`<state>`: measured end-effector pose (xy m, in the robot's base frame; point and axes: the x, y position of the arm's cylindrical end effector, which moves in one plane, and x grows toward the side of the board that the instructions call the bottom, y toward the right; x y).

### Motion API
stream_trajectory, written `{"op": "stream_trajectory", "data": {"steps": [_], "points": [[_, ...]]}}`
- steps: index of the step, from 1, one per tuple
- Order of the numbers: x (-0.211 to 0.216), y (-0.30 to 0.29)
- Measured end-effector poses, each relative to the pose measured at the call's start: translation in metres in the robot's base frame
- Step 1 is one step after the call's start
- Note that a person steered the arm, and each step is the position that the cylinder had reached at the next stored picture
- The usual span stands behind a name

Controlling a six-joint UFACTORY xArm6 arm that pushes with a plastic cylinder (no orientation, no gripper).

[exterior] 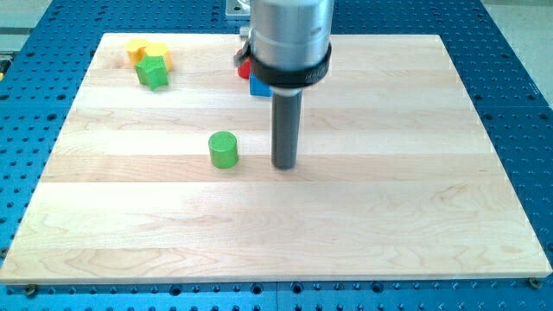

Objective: Move the green circle to the bottom of the green star

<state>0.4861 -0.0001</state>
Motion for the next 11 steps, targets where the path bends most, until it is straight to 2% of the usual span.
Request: {"op": "stream_trajectory", "data": {"steps": [1,2,3,4,5,6,8,9,10,11], "points": [[-0.010,-0.037],[-0.040,-0.078],[-0.041,-0.100],[-0.023,-0.099],[-0.050,-0.176],[-0.074,-0.206],[-0.081,-0.214],[-0.125,-0.290],[-0.134,-0.294],[-0.115,-0.294]]}}
